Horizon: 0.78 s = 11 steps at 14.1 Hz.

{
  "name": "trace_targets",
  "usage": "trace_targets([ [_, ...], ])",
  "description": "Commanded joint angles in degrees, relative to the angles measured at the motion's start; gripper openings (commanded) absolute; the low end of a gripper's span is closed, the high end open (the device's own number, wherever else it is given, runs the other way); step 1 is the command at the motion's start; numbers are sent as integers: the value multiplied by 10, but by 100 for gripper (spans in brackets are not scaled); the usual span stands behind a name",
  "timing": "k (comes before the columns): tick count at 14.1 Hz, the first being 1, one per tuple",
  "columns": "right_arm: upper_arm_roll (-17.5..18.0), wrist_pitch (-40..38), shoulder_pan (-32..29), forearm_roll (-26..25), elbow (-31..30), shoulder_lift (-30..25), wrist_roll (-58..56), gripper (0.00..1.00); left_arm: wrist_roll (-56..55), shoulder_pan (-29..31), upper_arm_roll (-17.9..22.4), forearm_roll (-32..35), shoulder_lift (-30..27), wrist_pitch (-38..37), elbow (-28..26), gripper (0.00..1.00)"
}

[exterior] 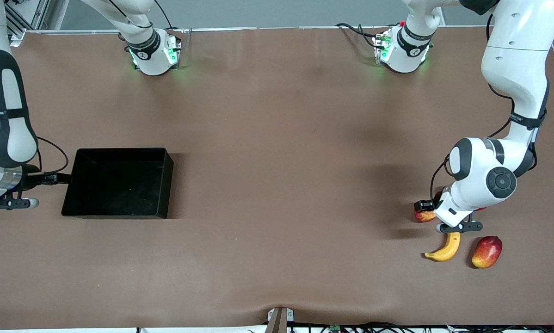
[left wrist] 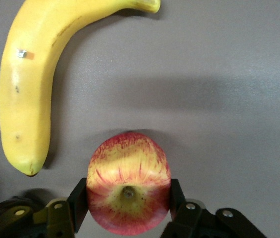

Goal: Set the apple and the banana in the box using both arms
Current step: 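Grasp the apple with the left gripper while the right gripper reaches the box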

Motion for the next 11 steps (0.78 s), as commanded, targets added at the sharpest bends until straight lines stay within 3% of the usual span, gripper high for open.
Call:
trace_targets([
  [1,10,41,-21,45,-46,-9,-36,33,-4,-2,-1,11,-16,-3,0,0],
  [4,10,40,-20,50,-53,-9,-36,16,-4,-5,-7,11,-38,-30,6,0],
  [6,10,35,-19,50,-53,-10,-33,0,-4,-9,-7,11,-55,-53,10,0],
  [11,10,-67,-20,65,17,-12,-27,0,6,-9,-7,11,-68,-162,70,0],
])
